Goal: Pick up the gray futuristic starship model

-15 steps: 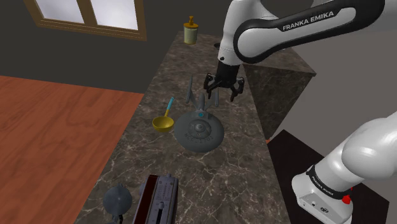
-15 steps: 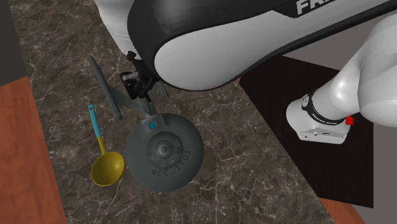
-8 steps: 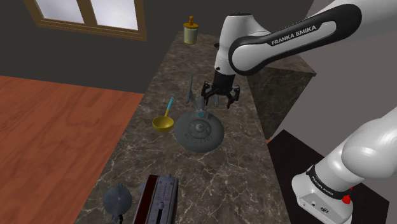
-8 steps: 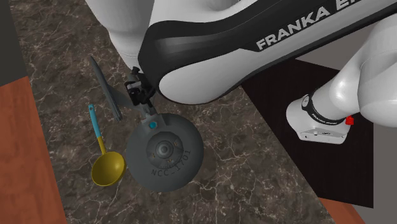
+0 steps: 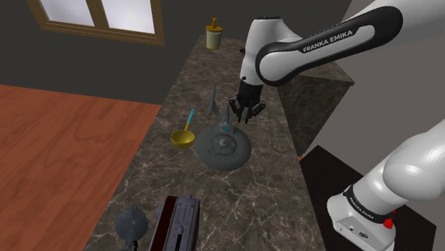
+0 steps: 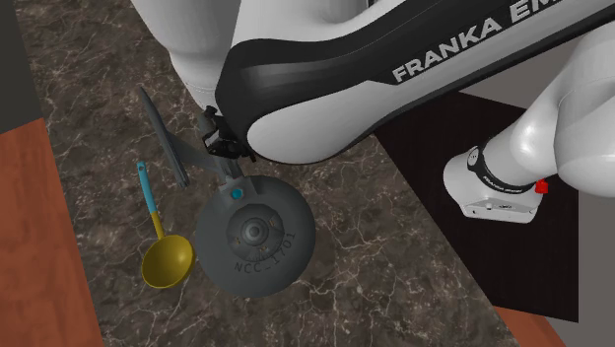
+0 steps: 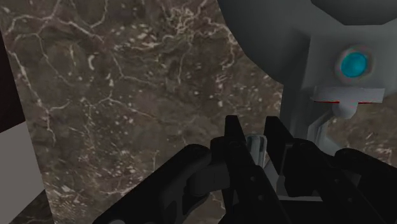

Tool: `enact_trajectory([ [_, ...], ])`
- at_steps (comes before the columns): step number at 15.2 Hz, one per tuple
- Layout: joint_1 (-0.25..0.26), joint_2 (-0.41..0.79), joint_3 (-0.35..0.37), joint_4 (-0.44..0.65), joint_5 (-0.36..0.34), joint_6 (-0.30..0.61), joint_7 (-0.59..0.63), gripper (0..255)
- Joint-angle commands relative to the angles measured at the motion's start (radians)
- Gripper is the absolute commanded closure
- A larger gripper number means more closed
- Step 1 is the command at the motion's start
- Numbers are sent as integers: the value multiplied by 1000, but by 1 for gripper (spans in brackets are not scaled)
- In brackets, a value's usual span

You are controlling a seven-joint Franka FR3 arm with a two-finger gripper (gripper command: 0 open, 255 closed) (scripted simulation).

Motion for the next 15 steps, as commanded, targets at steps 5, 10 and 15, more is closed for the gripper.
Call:
enact_trajectory([
  [5, 0, -7, -1, 7, 2, -13, -1, 255],
  [10, 0, -41, -6, 44, 12, -83, -7, 255],
  [15, -1, -70, -12, 86, 19, -152, -11, 255],
])
